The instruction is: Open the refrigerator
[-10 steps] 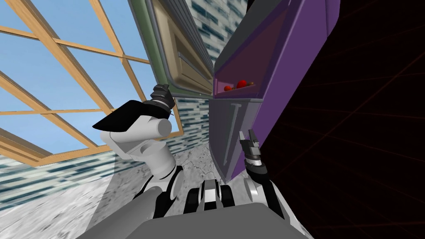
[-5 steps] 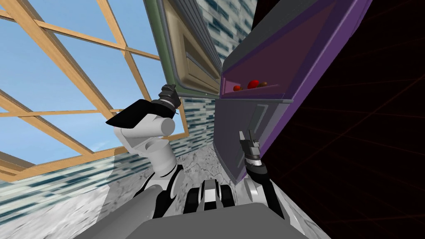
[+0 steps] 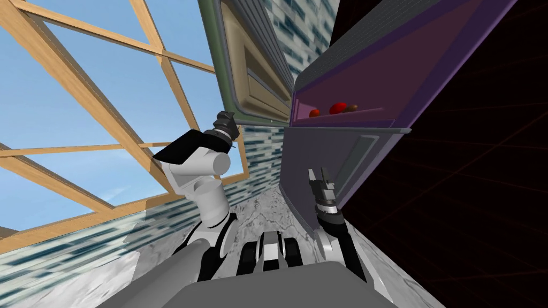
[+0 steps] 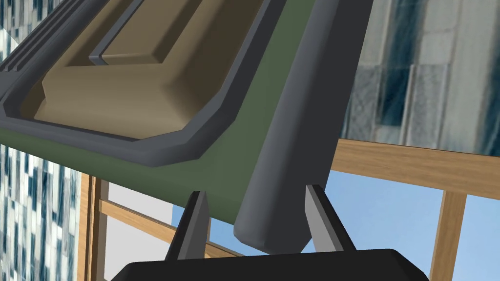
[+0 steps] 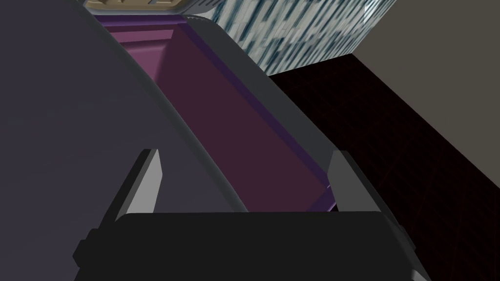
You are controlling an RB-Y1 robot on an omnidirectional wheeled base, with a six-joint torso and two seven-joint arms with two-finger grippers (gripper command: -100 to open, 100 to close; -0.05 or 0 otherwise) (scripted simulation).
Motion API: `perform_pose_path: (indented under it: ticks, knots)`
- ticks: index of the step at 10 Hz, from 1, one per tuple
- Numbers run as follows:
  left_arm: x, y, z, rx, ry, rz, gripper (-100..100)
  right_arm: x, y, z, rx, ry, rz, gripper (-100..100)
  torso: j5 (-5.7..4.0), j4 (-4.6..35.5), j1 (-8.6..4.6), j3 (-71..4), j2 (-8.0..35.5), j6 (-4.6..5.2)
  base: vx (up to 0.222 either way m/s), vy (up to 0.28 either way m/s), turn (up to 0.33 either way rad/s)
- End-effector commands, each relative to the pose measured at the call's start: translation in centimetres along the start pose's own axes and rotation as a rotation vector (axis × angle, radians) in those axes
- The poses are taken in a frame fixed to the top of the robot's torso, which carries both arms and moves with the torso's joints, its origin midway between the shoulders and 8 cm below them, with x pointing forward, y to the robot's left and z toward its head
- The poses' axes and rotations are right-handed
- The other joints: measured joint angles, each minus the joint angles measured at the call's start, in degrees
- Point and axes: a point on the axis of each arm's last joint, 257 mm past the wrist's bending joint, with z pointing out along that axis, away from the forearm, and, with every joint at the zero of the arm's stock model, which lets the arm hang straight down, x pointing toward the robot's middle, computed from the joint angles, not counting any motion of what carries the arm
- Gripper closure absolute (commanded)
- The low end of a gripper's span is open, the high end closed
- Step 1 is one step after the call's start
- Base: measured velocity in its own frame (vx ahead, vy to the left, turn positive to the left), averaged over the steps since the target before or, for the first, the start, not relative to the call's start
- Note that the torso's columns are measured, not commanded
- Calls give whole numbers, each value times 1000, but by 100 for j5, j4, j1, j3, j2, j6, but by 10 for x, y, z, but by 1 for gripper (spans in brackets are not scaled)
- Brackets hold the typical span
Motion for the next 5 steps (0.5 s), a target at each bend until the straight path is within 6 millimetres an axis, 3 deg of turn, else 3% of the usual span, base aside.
perform_pose_path:
  ticks: [1, 2, 5]
  knots:
    - [16, -10, 2, 27, 42, -22, 100, 0, 0, 0, 0, 0, 0, 0, 5, 6, -6, -10, -7, -11, 108, 296, -88]
    - [10, -7, 7, -3, 27, -18, -100, 0, 0, 0, 0, 0, 0, 0, 7, 7, 5, -10, -9, -14, 60, 167, -5]
    - [9, -22, 13, -3, 27, -23, -100, 0, 0, 0, 0, -1, 1, 0, 32, -25, 1, 18, 9, -34, -9, -36, 24]
